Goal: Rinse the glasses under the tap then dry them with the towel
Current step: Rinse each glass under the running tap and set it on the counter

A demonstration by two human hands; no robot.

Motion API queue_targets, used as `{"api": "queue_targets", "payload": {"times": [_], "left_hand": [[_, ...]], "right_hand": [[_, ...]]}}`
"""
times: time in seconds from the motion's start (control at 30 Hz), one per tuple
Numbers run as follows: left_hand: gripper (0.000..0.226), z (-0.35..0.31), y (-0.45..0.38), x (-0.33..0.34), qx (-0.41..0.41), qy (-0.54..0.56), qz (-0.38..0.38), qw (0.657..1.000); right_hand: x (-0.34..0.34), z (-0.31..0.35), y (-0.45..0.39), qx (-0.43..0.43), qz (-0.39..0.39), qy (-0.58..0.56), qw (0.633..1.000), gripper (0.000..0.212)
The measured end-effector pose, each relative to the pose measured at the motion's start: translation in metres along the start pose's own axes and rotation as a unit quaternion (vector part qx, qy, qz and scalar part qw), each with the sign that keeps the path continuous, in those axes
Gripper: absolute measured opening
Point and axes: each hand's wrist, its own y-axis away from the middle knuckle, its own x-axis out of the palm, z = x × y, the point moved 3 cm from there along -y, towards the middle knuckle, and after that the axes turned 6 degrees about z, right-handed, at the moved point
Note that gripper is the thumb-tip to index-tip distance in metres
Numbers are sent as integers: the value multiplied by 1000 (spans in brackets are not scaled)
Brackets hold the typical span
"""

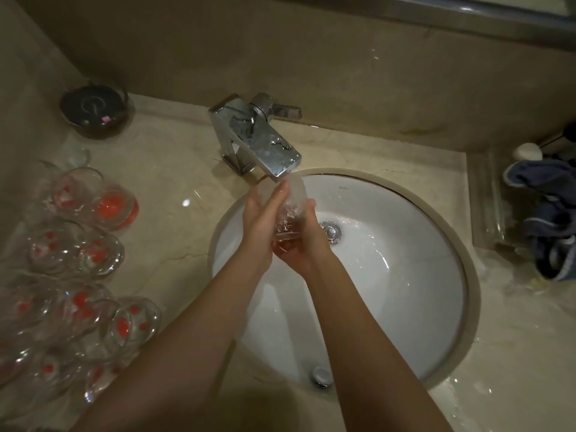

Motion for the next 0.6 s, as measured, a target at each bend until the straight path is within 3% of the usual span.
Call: {"api": "queue_targets", "payload": {"times": [0.2, 0.33, 0.47, 0.6], "left_hand": [[44, 9, 2, -1, 7, -49, 2, 999], [47, 7, -2, -4, -20, -15, 4, 1000], [55, 9, -2, -7, -35, -2, 26, 999], [49, 10, -3, -12, -40, -14, 21, 999]], "right_hand": [[-1, 6, 1, -43, 38, 113, 992, 69], [-1, 3, -5, -19, 32, 117, 993, 86], [-7, 3, -7, 4, 22, 71, 997, 76], [-2, 4, -3, -26, -6, 128, 991, 76]]}}
